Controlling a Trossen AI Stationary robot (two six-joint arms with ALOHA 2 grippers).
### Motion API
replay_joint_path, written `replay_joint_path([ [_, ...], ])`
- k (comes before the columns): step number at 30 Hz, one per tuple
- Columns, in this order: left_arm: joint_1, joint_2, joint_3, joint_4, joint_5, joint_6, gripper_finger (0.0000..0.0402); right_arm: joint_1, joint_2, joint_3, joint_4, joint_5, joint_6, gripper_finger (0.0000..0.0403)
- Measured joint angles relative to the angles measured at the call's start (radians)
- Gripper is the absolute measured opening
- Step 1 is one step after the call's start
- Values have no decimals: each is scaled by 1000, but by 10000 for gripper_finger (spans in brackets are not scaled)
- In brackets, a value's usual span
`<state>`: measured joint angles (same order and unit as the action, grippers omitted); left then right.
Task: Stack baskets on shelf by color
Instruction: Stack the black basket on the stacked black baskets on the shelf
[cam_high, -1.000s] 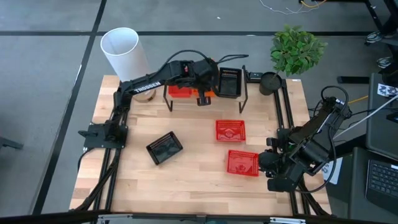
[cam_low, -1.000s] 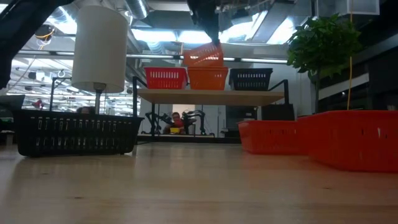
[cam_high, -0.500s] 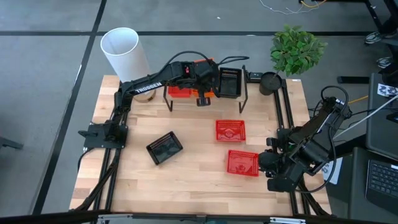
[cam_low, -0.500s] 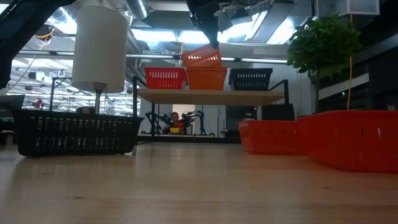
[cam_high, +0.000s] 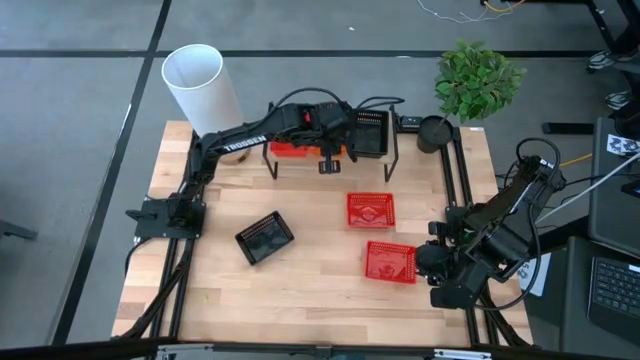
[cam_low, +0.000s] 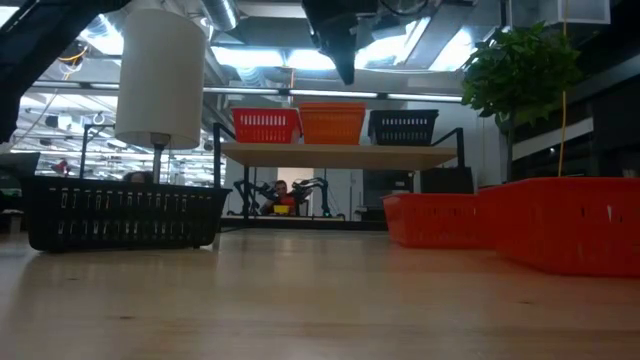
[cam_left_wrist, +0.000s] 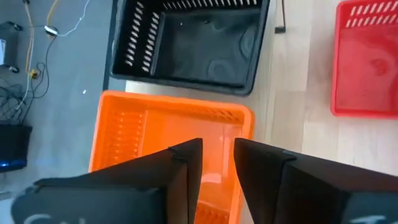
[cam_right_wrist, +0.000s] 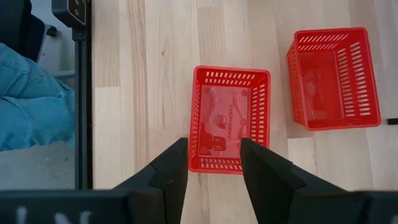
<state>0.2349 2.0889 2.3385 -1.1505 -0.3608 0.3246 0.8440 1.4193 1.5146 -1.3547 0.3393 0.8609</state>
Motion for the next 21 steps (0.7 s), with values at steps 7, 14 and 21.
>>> replay_joint_path([
  [7, -51, -18, -1, -56, -20, -23, 89, 0, 0, 0, 0, 0, -1, 145],
  [14, -156, -42, 0, -367, 77, -207, 86, 0, -1, 0, 0, -1, 20, 145],
  [21, -250, -52, -110, -415, 288, -324, 86, 14, -1, 0, -1, -1, 24, 145],
])
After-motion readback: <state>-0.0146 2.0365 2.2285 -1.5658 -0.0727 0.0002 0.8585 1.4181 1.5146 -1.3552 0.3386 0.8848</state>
